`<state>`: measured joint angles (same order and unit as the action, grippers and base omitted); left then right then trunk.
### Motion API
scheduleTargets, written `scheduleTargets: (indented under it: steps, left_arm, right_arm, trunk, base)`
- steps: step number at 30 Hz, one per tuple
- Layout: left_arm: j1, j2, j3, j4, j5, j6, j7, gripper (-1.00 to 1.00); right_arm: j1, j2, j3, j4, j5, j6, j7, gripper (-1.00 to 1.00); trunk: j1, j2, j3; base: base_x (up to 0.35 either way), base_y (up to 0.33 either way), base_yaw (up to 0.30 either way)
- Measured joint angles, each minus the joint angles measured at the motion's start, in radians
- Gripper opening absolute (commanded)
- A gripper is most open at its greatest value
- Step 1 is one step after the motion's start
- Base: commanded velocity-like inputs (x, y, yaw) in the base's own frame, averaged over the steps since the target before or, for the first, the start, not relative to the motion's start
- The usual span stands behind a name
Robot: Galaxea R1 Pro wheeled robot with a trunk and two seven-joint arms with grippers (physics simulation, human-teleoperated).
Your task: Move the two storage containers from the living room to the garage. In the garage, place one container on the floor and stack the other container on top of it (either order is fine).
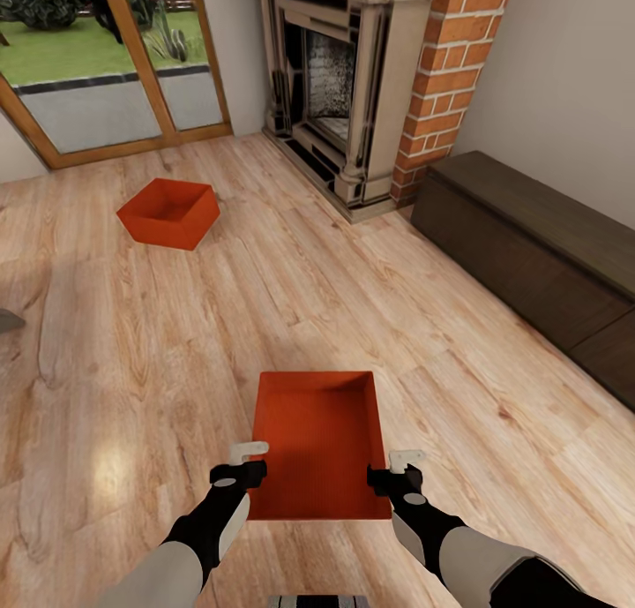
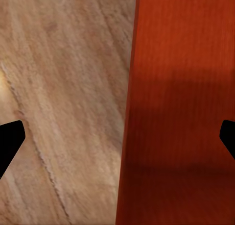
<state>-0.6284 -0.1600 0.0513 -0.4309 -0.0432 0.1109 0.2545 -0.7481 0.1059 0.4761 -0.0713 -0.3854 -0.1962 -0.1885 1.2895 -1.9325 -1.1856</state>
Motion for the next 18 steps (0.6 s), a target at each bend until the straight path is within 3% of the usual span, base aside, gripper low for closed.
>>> scheduleTargets:
  steps: [18]
  left_arm:
    - [-0.001,0.000,0.000,-0.002,0.001,0.000,0.000,1.00]
  right_arm:
    - [0.000,0.001,0.000,0.000,-0.001,0.000,0.000,1.00]
  trunk:
    - [0.069,-0.126,-0.056]
  base:
    - [0.000,0.000,0.000]
